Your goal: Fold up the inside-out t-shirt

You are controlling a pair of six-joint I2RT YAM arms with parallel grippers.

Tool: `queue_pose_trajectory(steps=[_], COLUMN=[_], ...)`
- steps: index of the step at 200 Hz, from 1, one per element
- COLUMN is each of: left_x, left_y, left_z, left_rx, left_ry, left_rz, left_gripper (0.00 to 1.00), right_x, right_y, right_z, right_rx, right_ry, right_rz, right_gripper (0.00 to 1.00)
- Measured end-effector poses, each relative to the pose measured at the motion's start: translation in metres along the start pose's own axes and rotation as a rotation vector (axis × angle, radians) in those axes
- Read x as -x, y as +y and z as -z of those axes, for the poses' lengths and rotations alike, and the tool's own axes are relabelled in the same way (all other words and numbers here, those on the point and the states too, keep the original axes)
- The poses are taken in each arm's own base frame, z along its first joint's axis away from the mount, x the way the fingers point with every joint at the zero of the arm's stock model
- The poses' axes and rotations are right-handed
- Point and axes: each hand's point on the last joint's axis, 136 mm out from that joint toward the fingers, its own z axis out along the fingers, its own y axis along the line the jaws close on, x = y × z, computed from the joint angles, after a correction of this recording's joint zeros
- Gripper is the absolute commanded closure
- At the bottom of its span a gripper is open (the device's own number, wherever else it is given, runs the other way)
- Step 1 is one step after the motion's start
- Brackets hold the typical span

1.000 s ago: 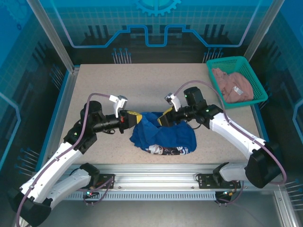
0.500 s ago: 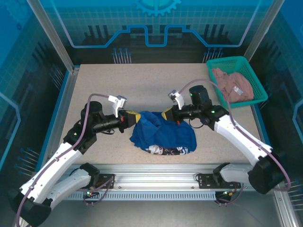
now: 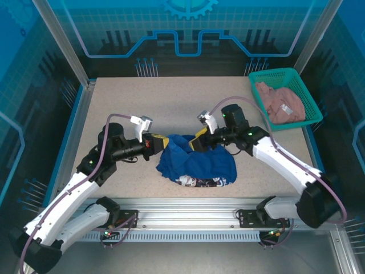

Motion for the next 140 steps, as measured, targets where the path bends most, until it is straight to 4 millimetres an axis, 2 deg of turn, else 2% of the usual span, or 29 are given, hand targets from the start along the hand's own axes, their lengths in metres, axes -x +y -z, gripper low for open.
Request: queue_pose_trajectory(steps=[12, 24, 35, 47, 68, 89, 115, 140], left_x=[0.001, 0.001, 0.002, 0.002, 0.002, 0.003, 0.002, -0.003], left_y=[-0.001, -0.002, -0.003, -0.004, -0.004, -0.004, 0.005, 0.017], left_z=[0.001, 0.002, 0.003, 0.004, 0.004, 0.004, 0.001, -0.009], left_rx=[-0.002, -0.004, -0.005, -0.006, -0.006, -0.004, 0.029, 0.060], left_ry=[-0.003, -0.007, -0.011, -0.013, -0.015, -0.015, -0.014, 0.015], left_rz=[-0.003, -0.005, -0.008, -0.010, -0.011, -0.011, -0.003, 0.023], left_gripper=[1.00, 1.00, 1.00, 1.00, 1.00, 1.00, 1.00, 1.00], right_x=[-0.010, -0.017, -0.019, -0.016, -0.006, 0.006, 0.015, 0.011], right_y=[0.000, 0.002, 0.005, 0.006, 0.011, 0.017, 0.015, -0.001], right_z=[-0.015, -0.028, -0.034, -0.034, -0.026, -0.009, 0.014, 0.027], right_rx=[0.027, 0.062, 0.084, 0.090, 0.084, 0.065, -0.001, -0.096], right_ry=[0.045, 0.077, 0.087, 0.075, 0.037, -0.011, -0.059, -0.053], right_rz=[-0.007, -0.009, -0.015, -0.005, 0.021, 0.053, 0.057, -0.010], right_gripper=[0.43, 0.62, 0.75, 0.83, 0.88, 0.94, 0.88, 0.88])
